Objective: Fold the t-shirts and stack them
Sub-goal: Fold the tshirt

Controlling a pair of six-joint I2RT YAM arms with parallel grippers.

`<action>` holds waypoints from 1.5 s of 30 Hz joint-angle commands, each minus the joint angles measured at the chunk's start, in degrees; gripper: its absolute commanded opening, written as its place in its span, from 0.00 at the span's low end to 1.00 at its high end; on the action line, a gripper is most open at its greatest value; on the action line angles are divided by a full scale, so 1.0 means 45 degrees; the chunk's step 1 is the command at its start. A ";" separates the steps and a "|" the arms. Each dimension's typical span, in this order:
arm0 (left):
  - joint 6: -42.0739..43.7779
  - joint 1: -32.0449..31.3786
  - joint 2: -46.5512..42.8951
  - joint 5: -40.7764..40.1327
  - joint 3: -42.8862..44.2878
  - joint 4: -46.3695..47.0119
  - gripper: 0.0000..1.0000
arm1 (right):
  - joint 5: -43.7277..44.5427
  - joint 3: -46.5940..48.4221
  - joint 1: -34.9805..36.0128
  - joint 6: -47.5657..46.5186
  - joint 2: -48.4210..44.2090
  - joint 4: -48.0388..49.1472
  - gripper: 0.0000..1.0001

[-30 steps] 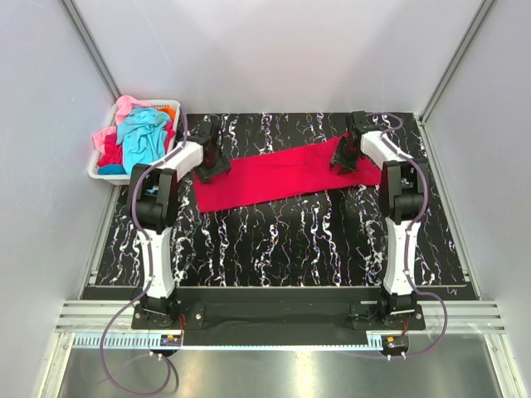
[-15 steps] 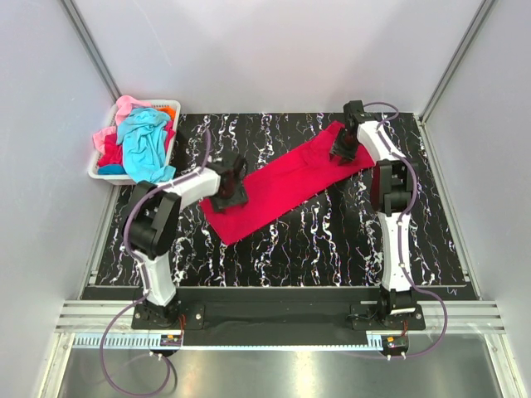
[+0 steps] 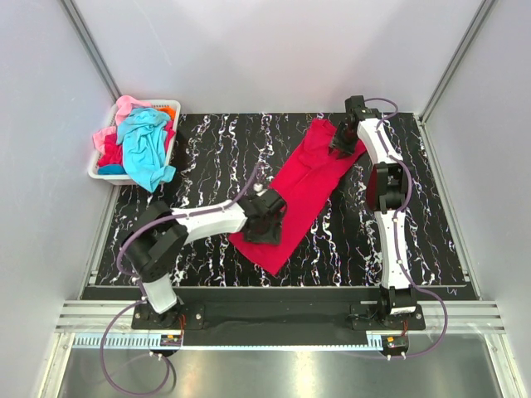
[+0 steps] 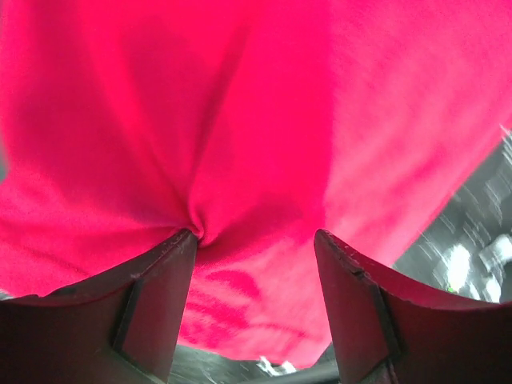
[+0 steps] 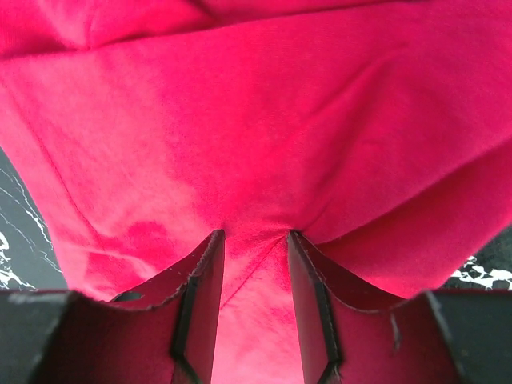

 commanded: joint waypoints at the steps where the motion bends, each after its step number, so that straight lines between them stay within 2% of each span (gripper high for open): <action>1: 0.1066 -0.1225 0.2243 0.4923 -0.0461 -0.0713 0.67 | -0.0292 0.0450 -0.0073 0.0083 0.0610 -0.0275 0.45; 6: 0.2476 -0.2182 0.3103 0.6196 0.1063 -0.1161 0.65 | -0.0507 0.0470 -0.0054 0.0142 0.0572 -0.0255 0.45; 12: 0.2399 -0.2458 0.2852 0.5419 0.1495 -0.1455 0.65 | -0.0526 0.0411 -0.0035 -0.0092 0.0358 -0.0255 0.45; 17: 0.2301 -0.2458 0.0944 0.4149 0.1475 -0.1455 0.65 | -0.0469 0.0314 -0.0035 -0.0444 -0.0169 -0.0255 0.44; 24: 0.2672 -0.2458 -0.1873 0.2119 0.2119 -0.1475 0.68 | 0.0312 -0.0641 -0.0054 -0.0775 -0.2527 -0.0158 0.48; 28: 0.2809 -0.2439 -0.3085 0.1256 0.2801 -0.1436 0.70 | 0.0859 -0.2767 -0.0054 -0.1029 -0.4716 0.0290 0.57; 31: 0.2907 -0.2108 -0.2777 0.0436 0.3600 -0.1416 0.71 | 0.1016 -0.6063 -0.0035 -0.1011 -0.7117 0.1304 0.61; 32: 0.2810 -0.1894 -0.2581 0.0397 0.3836 -0.1416 0.71 | 0.0881 -0.8316 -0.0035 -0.0933 -0.7858 0.2236 0.63; 33: 0.2770 -0.1408 -0.2308 0.0570 0.4109 -0.1397 0.71 | 0.0706 -0.9499 -0.0035 -0.0758 -0.9374 0.2786 0.64; 34: 0.2692 -0.1113 -0.1977 0.0669 0.4673 -0.1339 0.71 | 0.0549 -1.0652 -0.0035 -0.0621 -1.0124 0.3275 0.64; 35: 0.2518 -0.0820 -0.1316 0.0825 0.4988 -0.1222 0.71 | 0.0180 -1.2751 -0.0035 -0.0523 -1.0808 0.4015 0.65; 36: 0.2400 -0.0141 -0.0903 0.1135 0.5300 -0.1105 0.71 | -0.0036 -1.3720 -0.0015 -0.0174 -1.2149 0.4312 0.64; 38: 0.1759 0.0605 0.0323 0.1995 0.6257 -0.0599 0.70 | -0.0834 -1.6252 0.0101 0.0063 -1.3290 0.5072 0.62; 39: 0.1522 0.1324 0.0776 0.2713 0.6570 -0.0364 0.70 | -0.0955 -1.6945 0.0334 0.0354 -1.4262 0.5193 0.61; 41: 0.1054 0.1895 0.1771 0.3479 0.7623 0.0396 0.69 | -0.1189 -1.8621 0.0686 0.0474 -1.5069 0.5602 0.60; 45: 0.0895 0.2580 0.4988 0.3696 1.0278 0.0634 0.69 | -0.2223 -2.0387 0.1390 0.0864 -1.6789 0.6364 0.58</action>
